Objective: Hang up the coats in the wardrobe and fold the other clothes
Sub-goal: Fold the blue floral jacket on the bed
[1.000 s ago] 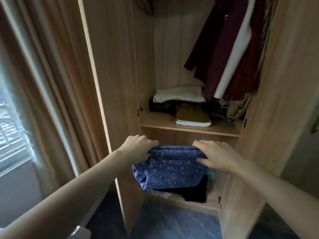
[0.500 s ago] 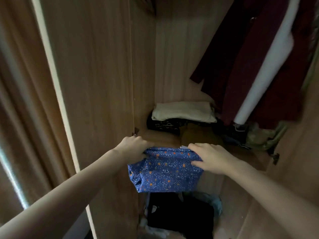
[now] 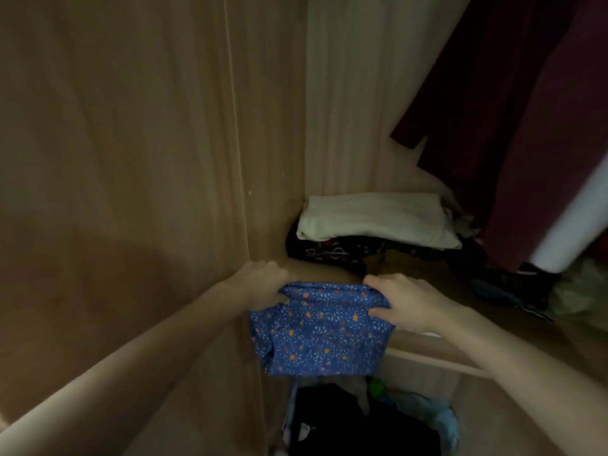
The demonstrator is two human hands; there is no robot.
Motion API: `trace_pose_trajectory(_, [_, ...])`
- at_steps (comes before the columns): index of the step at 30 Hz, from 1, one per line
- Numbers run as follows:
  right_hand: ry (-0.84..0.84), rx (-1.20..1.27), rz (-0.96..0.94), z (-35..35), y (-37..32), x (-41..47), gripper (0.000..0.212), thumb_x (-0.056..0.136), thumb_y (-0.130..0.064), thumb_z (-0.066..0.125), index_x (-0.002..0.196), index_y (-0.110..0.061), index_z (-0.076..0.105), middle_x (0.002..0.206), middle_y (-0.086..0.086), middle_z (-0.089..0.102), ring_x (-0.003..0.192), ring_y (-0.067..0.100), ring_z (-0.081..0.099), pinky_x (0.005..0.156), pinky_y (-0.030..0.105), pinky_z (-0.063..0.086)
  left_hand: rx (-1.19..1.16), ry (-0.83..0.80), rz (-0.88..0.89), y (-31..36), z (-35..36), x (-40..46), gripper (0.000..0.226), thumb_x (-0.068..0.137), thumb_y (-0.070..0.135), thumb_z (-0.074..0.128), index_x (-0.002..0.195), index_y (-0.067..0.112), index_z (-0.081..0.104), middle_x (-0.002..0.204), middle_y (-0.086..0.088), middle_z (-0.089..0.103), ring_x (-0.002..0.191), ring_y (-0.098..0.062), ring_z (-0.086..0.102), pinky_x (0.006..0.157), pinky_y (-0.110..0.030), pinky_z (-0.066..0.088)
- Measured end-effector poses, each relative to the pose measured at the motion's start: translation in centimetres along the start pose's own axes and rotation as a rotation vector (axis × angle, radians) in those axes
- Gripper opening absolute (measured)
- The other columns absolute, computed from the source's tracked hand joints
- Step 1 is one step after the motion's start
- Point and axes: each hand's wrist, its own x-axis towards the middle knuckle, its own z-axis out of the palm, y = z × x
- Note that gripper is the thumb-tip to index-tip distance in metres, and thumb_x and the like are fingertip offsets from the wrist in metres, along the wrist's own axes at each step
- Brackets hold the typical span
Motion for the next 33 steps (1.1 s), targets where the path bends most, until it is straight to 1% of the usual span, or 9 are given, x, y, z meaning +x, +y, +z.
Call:
trace_pose_trajectory(7, [0.243, -0.016, -0.009, 0.4, 8.1, 10.9, 0.03, 0.088, -0.034, 0.062, 0.113, -0.023, 0.048, 0.112, -0.002, 0.055, 0.104, 0.019, 0.054, 0.077, 0.035, 0.048, 0.053, 0.234, -0.174, -5.2, 0.6, 12.8, 0.026, 0.096, 0.034, 0.047, 0.122, 0.035, 0.049, 0.11, 0.0, 0.063, 0.103, -0.026, 0.061, 0.07, -0.033, 0.044])
trace_pose_trajectory(12, [0.393, -0.056, 0.018, 6.5, 9.4, 15.6, 0.043, 0.062, -0.014, 0.075, 0.098, -0.018, 0.05, 0.095, 0.004, 0.053, 0.086, 0.026, 0.054, 0.063, 0.037, 0.045, 0.067, 0.469, -0.226, -5.7, 6.2, 17.0, 0.038, 0.069, 0.012, 0.064, 0.106, 0.021, 0.061, 0.101, -0.001, 0.067, 0.088, -0.026, 0.064, 0.061, -0.033, 0.052])
trace_pose_trajectory(15, [0.235, -0.071, 0.036, 13.9, 7.9, 15.5, 0.049, 0.057, -0.014, 0.072, 0.099, -0.019, 0.047, 0.095, 0.006, 0.054, 0.082, 0.027, 0.056, 0.06, 0.036, 0.047, 0.042, 0.263, -0.229, -4.1, 14.1, 16.3, 0.059, 0.05, 0.01, 0.084, 0.102, 0.019, 0.055, 0.1, -0.004, 0.063, 0.084, -0.026, 0.063, 0.061, -0.033, 0.053])
trace_pose_trajectory(18, [-0.099, -0.026, 0.042, 18.1, 6.6, 14.8, 0.08, 0.038, -0.035, 0.089, 0.106, -0.02, 0.05, 0.107, 0.005, 0.051, 0.09, 0.024, 0.06, 0.064, 0.034, 0.053, -0.106, -0.048, -0.276, -2.7, 19.8, 14.4, 0.089, 0.032, 0.023, 0.093, 0.112, 0.024, 0.055, 0.113, 0.0, 0.057, 0.09, -0.022, 0.065, 0.07, -0.032, 0.057])
trace_pose_trajectory(20, [-0.189, 0.033, 0.023, 17.5, 6.4, 14.5, 0.079, 0.064, -0.048, 0.076, 0.13, -0.019, 0.044, 0.129, 0.004, 0.039, 0.119, 0.026, 0.047, 0.093, 0.042, 0.045, -0.19, -0.107, -0.291, -2.4, 19.8, 13.6, 0.093, 0.049, 0.04, 0.083, 0.135, 0.026, 0.049, 0.139, 0.003, 0.048, 0.123, -0.022, 0.054, 0.101, -0.04, 0.047])
trace_pose_trajectory(22, [-0.135, 0.075, 0.048, 16.5, 6.3, 14.9, 0.058, 0.085, -0.047, 0.048, 0.137, -0.021, 0.038, 0.135, 0.002, 0.036, 0.128, 0.025, 0.037, 0.103, 0.04, 0.034, -0.245, -0.123, -0.304, -2.6, 18.4, 13.5, 0.079, 0.077, 0.043, 0.054, 0.15, 0.028, 0.028, 0.159, 0.005, 0.019, 0.146, -0.02, 0.019, 0.119, -0.045, 0.015])
trace_pose_trajectory(26, [0.155, 0.139, 0.174, 16.1, 5.5, 18.2, 0.037, 0.089, -0.034, 0.044, 0.121, -0.02, 0.055, 0.129, 0.005, 0.049, 0.114, 0.025, 0.052, 0.092, 0.039, 0.047, -0.297, 0.138, -0.377, -1.3, 16.3, 17.3, 0.072, 0.081, 0.046, 0.009, 0.146, 0.03, 0.035, 0.162, 0.005, 0.011, 0.149, -0.021, 0.009, 0.12, -0.043, -0.002])
trace_pose_trajectory(28, [0.162, 0.205, 0.224, 17.7, 5.8, 20.5, 0.043, 0.091, -0.036, 0.041, 0.126, -0.016, 0.056, 0.139, 0.013, 0.048, 0.122, 0.031, 0.052, 0.1, 0.045, 0.046, -0.325, 0.097, -0.405, -1.4, 17.6, 19.4, 0.076, 0.081, 0.055, -0.004, 0.152, 0.039, 0.017, 0.163, 0.007, -0.006, 0.15, -0.025, -0.01, 0.115, -0.051, -0.016])
trace_pose_trajectory(33, [-0.014, 0.173, 0.395, 21.9, 6.3, 23.1, 0.072, 0.091, -0.058, 0.009, 0.151, -0.025, 0.03, 0.16, 0.01, 0.018, 0.148, 0.028, 0.014, 0.12, 0.046, 0.004, -0.396, -0.038, -0.409, -4.0, 21.3, 22.1, 0.066, 0.089, 0.074, 0.014, 0.15, 0.052, 0.001, 0.16, 0.014, -0.02, 0.147, -0.028, -0.021, 0.113, -0.063, -0.015])
